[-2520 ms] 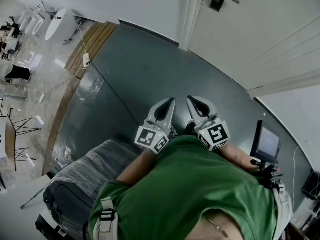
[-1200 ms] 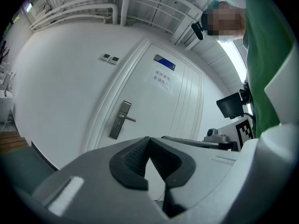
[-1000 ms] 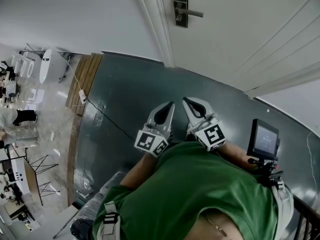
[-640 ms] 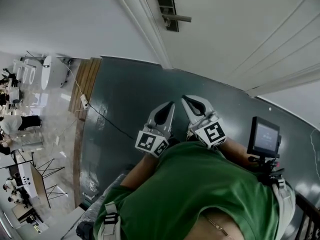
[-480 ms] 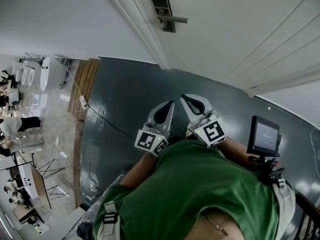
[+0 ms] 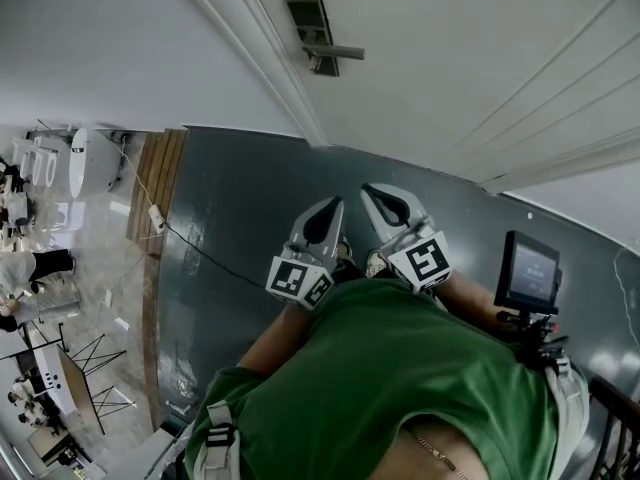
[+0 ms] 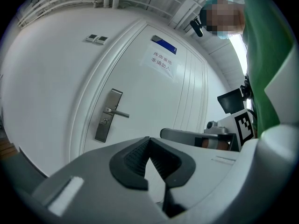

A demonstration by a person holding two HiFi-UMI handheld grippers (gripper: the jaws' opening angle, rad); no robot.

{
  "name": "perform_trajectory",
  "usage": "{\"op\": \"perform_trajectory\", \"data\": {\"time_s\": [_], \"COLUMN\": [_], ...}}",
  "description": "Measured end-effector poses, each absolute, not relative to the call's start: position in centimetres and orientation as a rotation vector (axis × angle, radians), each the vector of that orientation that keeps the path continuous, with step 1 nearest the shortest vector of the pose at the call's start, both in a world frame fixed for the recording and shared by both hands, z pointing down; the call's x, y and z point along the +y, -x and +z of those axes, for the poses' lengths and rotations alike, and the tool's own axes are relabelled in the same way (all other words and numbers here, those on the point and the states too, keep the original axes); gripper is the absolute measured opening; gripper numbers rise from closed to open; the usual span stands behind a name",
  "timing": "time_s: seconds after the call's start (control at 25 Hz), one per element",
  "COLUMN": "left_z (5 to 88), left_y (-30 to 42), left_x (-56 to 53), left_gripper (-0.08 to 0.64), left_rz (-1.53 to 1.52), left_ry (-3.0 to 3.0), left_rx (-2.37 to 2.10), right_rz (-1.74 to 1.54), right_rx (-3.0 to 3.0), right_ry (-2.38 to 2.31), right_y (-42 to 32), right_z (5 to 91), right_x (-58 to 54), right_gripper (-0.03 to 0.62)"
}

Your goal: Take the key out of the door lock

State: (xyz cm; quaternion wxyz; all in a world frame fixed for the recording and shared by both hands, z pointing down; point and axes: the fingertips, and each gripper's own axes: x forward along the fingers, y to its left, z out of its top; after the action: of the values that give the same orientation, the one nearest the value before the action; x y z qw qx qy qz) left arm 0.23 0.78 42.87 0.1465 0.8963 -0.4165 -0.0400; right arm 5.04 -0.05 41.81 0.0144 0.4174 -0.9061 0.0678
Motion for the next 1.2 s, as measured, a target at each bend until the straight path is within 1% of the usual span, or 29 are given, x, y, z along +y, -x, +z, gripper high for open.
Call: {"op": "perform_trajectory", "data": {"time_s": [0.44,0.84,1.0,1.2], "left_z": [43.0,43.0,43.7,44.2], "left_y": [1.2,4.1,4.2,2.6], "left_x": [-5.1,-10.2,-11.2,-13.8], "left_gripper": [0.0,0.0,0.0,0.0], "left_rz": [-0.197,-0.227,-0.224,-0.21], "left_ry": [-2.627,-2.636,-2.632,-2.628], "left_rx": [-1.104,-1.014,-0.978,-0.944], "right_rz": [0.134,0.082,0.063,0.054], "right_rx": [-2.704,-2.616,-2.592,-2.554], "right_ry": [-1.424,-1.526,-1.565,-1.597], "right_y": [-4.9,-2.4,-2.5,-4.2], "right_z": [41.0,40.2,40.7,40.9], "right_x": [-5.6,-10.2,-10.9,-13.3], "right_gripper": [-0.003,-0.003,-0.003,-0.003]}}
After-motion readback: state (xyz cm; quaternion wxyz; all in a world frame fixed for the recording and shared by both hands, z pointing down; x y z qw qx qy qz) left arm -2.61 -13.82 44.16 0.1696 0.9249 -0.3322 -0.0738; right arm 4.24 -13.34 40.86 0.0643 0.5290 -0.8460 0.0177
